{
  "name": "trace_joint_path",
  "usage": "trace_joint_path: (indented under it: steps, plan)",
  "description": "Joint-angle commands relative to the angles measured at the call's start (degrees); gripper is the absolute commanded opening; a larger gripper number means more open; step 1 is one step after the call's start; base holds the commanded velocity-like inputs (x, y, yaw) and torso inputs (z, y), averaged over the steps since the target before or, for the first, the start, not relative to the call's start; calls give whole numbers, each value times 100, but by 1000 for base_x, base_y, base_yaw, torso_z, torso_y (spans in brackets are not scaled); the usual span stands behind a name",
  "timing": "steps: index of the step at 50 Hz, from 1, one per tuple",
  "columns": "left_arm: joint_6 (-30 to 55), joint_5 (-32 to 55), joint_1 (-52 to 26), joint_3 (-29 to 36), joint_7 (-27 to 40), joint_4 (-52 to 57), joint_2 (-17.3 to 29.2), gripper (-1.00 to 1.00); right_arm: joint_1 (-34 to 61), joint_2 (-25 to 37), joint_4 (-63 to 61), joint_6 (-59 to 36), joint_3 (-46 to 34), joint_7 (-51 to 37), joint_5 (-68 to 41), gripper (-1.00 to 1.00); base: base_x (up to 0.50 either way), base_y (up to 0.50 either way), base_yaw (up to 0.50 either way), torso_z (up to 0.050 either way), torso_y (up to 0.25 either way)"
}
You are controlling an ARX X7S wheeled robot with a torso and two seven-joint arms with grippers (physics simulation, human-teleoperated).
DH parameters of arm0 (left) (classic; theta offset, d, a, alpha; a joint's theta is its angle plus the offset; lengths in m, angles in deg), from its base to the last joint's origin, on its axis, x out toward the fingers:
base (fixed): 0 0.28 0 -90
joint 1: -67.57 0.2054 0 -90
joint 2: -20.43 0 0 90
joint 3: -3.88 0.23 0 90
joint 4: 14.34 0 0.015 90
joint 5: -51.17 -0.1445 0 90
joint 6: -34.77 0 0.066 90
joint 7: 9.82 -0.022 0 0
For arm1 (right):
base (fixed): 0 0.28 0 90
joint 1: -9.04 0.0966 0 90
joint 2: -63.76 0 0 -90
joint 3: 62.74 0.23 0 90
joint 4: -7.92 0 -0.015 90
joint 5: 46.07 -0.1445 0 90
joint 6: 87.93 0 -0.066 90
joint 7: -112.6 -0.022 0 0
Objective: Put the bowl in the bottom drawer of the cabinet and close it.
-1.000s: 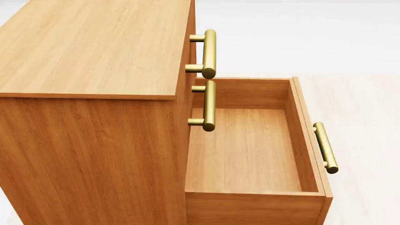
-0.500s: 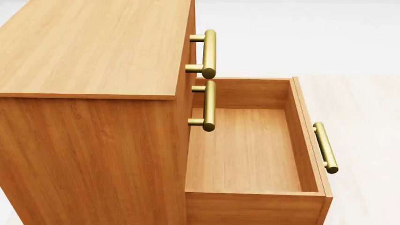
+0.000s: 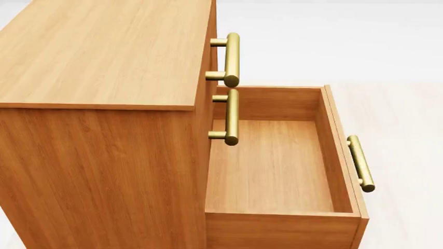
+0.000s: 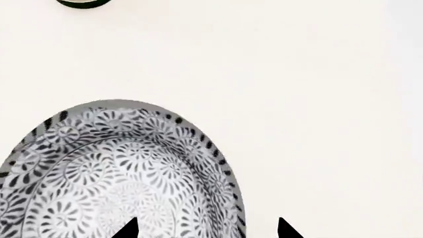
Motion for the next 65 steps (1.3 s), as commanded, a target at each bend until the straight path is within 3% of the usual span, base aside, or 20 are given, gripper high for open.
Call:
trace_joint_path:
  steps: [1,2,3,36,65]
  plan:
    - [-14,-3,-5,12,16,-11,12,100,-9,27,352,-40,173,193,-85,100,0,0,0,0,0]
    - [-6,-1,-2,12,20,0,16,100,-15,20,324,-44,168,225,-105,100,0,0,0,0,0]
    - [-3,-3,1,12,23,8,20,100,-37,11,270,-6,141,242,-96,-100,0,0,0,0,0]
    - [-51,-18,-18,61,58,-37,47,100,-367,181,-1754,434,-1674,1114,190,-100,0,0,0,0,0]
    - [-69,-14,-48,91,93,-64,74,100,1255,344,-1319,341,-2937,1496,341,-100,0,0,0,0,0]
